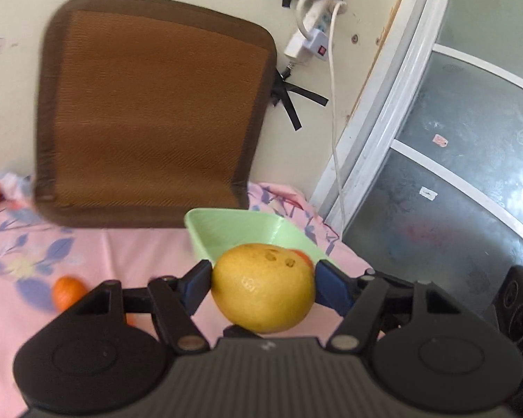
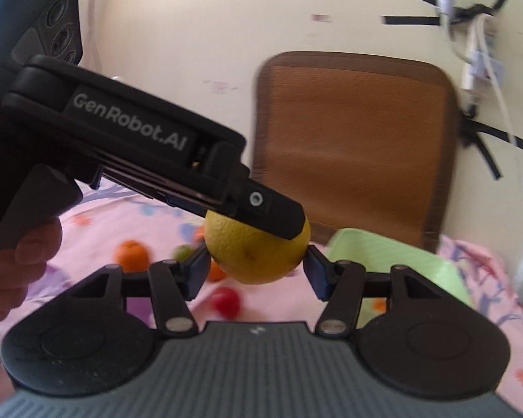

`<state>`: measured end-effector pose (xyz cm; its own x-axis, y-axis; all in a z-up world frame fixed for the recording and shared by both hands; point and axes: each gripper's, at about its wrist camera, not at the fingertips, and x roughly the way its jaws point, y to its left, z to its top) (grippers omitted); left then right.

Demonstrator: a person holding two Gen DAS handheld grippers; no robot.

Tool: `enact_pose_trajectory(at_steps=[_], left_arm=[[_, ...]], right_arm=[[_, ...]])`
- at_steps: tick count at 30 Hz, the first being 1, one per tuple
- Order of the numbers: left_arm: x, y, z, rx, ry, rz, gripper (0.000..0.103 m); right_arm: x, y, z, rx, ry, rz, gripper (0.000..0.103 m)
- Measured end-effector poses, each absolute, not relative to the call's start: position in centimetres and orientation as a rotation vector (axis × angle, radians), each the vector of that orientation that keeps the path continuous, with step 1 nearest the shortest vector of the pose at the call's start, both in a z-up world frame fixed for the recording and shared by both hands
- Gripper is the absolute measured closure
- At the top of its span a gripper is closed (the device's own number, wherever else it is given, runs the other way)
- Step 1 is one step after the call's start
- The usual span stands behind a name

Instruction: Organize fruits

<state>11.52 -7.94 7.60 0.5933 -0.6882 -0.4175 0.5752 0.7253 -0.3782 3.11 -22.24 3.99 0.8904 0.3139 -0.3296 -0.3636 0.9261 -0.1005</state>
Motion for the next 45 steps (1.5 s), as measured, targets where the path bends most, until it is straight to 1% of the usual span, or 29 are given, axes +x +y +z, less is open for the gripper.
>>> enact_pose_trajectory(at_steps=[4, 8, 10, 11, 14, 20, 26, 31, 39, 45], left_arm=[[15.7, -11.1, 6.5, -0.239, 0.65, -0.758, 0.036], [18.0, -13.0, 5.3, -0.24, 0.699, -0.752, 0.036], [18.5, -13.5, 4.9, -0.232, 0.703, -0.743, 0.035], [18.7, -13.6, 4.7, -0.23, 0.711, -0.736, 0.032], [19.2, -13.8, 4.2, -0.227, 0.726, -0.709, 0.028], [18.8, -12.6, 4.9, -0.264, 0.708, -0.702, 0.028], [15.4, -9.4, 8.3, -0.284, 0.591, -0.702, 0.027], [10.8, -5.4, 9.2, -0.269, 0.535, -0.664, 0.027], [3.8, -2.4, 6.4, -0.093, 0.576, -0.505, 0.027], [1.9, -1.6, 4.7, -0.065, 0.631, -0.397, 0.027]], right_arm=[[6.2, -24.4, 3.2, -0.162, 0.348, 0.292, 0.042], [8.2, -25.4, 2.1, -0.165, 0.389, 0.259, 0.042], [8.6, -25.4, 1.6, -0.182, 0.378, 0.246, 0.042], [8.3, -25.3, 1.5, -0.2, 0.367, 0.233, 0.042], [8.0, -25.1, 1.1, -0.206, 0.349, 0.22, 0.037], [7.6, -25.5, 1.3, -0.197, 0.337, 0.209, 0.037], [5.6, -25.9, 1.9, -0.158, 0.311, 0.176, 0.037], [2.7, -26.1, 2.0, -0.08, 0.3, 0.167, 0.037], [-1.8, -24.8, 0.7, 0.045, 0.375, 0.168, 0.037], [-2.8, -24.6, -0.3, 0.15, 0.447, 0.116, 0.037]])
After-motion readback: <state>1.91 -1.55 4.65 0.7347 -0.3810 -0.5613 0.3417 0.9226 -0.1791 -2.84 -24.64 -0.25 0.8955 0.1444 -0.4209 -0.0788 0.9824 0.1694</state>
